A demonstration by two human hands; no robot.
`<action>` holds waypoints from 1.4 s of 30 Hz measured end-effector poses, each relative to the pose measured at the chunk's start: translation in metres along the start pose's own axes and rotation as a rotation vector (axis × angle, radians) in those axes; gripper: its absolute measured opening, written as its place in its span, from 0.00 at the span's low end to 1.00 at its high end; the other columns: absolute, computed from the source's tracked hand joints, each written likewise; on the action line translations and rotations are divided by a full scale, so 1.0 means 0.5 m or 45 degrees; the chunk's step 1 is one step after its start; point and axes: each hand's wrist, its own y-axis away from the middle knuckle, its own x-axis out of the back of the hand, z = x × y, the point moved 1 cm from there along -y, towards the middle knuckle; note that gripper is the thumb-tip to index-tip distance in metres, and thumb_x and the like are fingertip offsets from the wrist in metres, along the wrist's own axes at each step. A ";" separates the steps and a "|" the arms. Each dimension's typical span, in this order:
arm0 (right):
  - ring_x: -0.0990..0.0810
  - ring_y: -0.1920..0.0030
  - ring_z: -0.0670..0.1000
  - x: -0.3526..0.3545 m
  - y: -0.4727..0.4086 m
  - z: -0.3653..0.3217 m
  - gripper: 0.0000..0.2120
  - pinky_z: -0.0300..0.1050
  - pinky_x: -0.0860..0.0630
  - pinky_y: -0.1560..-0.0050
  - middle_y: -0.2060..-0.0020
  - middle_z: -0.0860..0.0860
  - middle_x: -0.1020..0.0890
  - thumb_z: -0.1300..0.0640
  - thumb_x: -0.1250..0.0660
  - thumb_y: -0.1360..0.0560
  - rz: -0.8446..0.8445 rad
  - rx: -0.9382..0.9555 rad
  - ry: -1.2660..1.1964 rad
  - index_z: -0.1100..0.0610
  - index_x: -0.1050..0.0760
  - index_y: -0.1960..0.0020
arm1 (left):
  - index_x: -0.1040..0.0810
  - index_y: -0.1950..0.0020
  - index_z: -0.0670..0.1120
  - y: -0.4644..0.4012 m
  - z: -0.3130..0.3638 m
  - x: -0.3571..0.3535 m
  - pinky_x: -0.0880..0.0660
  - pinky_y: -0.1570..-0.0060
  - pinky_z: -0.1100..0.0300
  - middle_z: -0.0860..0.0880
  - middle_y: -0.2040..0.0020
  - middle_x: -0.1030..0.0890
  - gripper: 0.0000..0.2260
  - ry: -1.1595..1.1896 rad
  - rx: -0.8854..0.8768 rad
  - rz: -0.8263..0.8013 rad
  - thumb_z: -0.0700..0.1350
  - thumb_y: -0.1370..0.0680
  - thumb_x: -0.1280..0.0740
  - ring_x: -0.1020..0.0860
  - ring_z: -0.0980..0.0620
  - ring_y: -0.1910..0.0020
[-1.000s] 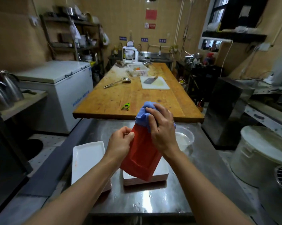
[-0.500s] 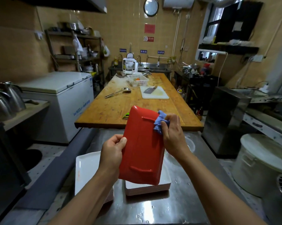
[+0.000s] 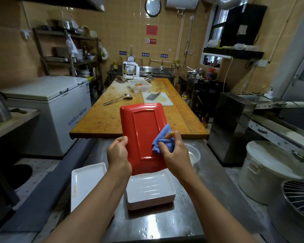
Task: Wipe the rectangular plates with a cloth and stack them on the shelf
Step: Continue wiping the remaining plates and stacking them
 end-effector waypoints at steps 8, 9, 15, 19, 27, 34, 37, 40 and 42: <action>0.25 0.73 0.55 0.064 0.009 0.001 0.11 0.42 0.29 0.77 0.68 0.54 0.23 0.69 0.28 0.32 -0.055 -0.329 -0.606 0.57 0.28 0.60 | 0.23 0.45 0.43 -0.019 -0.028 -0.021 0.24 0.53 0.45 0.42 0.51 0.20 0.07 0.167 0.226 0.035 0.41 0.21 0.38 0.20 0.43 0.55; 0.25 0.74 0.54 0.067 0.006 0.005 0.11 0.40 0.30 0.78 0.69 0.54 0.23 0.70 0.29 0.31 -0.081 -0.378 -0.684 0.57 0.28 0.60 | 0.24 0.44 0.43 -0.020 -0.029 -0.022 0.25 0.53 0.45 0.42 0.50 0.20 0.08 0.168 0.229 0.011 0.41 0.21 0.39 0.20 0.42 0.53; 0.26 0.80 0.47 0.110 -0.016 0.015 0.09 0.34 0.34 0.83 0.72 0.54 0.22 0.71 0.36 0.27 -0.192 -0.530 -0.967 0.57 0.29 0.55 | 0.27 0.46 0.48 -0.031 0.037 -0.009 0.31 0.44 0.47 0.47 0.50 0.21 0.12 -0.439 0.014 -0.282 0.55 0.19 0.43 0.23 0.48 0.50; 0.21 0.73 0.50 0.150 -0.041 0.029 0.30 0.38 0.25 0.76 0.67 0.55 0.19 0.55 0.15 0.53 -0.414 -0.521 -1.044 0.56 0.23 0.55 | 0.27 0.39 0.45 -0.065 0.134 -0.017 0.31 0.43 0.48 0.46 0.45 0.22 0.22 -0.842 -0.135 -0.496 0.59 0.20 0.45 0.24 0.46 0.46; 0.18 0.68 0.52 0.168 -0.080 0.012 0.30 0.41 0.20 0.69 0.60 0.57 0.18 0.57 0.15 0.56 -0.593 -0.464 -1.010 0.57 0.19 0.56 | 0.26 0.42 0.43 -0.092 0.140 -0.010 0.22 0.54 0.50 0.44 0.59 0.19 0.21 -0.841 0.193 -0.894 0.50 0.32 0.32 0.20 0.47 0.62; 0.21 0.57 0.51 0.138 -0.090 -0.010 0.09 0.41 0.22 0.66 0.47 0.53 0.25 0.64 0.38 0.22 -0.389 -0.331 -0.494 0.53 0.23 0.49 | 0.26 0.45 0.43 -0.100 0.113 -0.002 0.20 0.66 0.58 0.45 0.62 0.18 0.08 -0.642 0.127 -0.686 0.44 0.23 0.35 0.19 0.50 0.69; 0.25 0.50 0.48 0.119 -0.095 -0.011 0.10 0.39 0.27 0.55 0.43 0.51 0.27 0.60 0.42 0.20 -0.232 -0.084 -0.122 0.48 0.26 0.46 | 0.24 0.49 0.44 -0.100 0.104 -0.002 0.21 0.67 0.59 0.46 0.66 0.17 0.06 -0.537 0.184 -0.576 0.45 0.23 0.35 0.18 0.50 0.70; 0.31 0.40 0.46 0.116 -0.086 0.000 0.14 0.39 0.36 0.40 0.37 0.52 0.29 0.58 0.45 0.20 -0.157 0.146 0.142 0.53 0.28 0.37 | 0.24 0.54 0.44 -0.099 0.095 -0.006 0.21 0.71 0.61 0.48 0.70 0.17 0.04 -0.455 0.236 -0.469 0.44 0.23 0.34 0.19 0.52 0.73; 0.33 0.36 0.47 0.118 -0.072 0.009 0.20 0.39 0.39 0.36 0.35 0.51 0.30 0.53 0.47 0.22 -0.175 0.187 0.259 0.54 0.30 0.34 | 0.23 0.53 0.44 -0.095 0.087 -0.012 0.22 0.71 0.61 0.48 0.71 0.18 0.04 -0.429 0.258 -0.437 0.44 0.23 0.34 0.19 0.53 0.74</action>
